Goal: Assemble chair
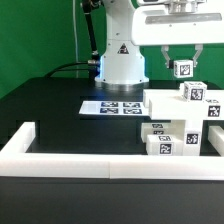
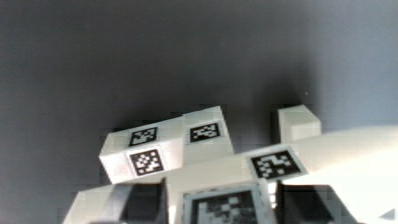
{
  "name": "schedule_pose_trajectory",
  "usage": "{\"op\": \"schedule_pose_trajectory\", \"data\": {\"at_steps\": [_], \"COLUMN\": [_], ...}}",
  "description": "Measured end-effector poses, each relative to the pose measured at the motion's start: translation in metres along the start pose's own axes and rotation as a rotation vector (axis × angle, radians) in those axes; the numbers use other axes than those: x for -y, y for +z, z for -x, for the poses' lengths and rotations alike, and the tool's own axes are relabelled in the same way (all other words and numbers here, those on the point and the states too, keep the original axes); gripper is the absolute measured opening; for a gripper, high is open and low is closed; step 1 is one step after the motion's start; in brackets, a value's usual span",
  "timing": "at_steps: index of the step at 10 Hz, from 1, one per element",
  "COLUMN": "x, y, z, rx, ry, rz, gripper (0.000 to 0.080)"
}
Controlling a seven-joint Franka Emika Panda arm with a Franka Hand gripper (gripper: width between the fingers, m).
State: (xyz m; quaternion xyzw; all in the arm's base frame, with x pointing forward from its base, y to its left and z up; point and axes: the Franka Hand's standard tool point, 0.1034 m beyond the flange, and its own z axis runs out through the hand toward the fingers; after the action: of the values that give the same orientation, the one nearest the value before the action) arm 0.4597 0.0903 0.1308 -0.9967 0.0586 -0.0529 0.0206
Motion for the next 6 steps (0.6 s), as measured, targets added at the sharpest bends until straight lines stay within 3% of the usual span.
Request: {"op": "schedule_pose_trajectory", "data": {"at_steps": [3,6], "x": [-0.008,-0.008], "y": [0.007,0.007], "z": [-0.013,-0.014], "rx": [0.01,0.008], "ry": [-0.133,-0.122], "rz": [0.019,0.019], "gripper": [0.0289,0.0289]}}
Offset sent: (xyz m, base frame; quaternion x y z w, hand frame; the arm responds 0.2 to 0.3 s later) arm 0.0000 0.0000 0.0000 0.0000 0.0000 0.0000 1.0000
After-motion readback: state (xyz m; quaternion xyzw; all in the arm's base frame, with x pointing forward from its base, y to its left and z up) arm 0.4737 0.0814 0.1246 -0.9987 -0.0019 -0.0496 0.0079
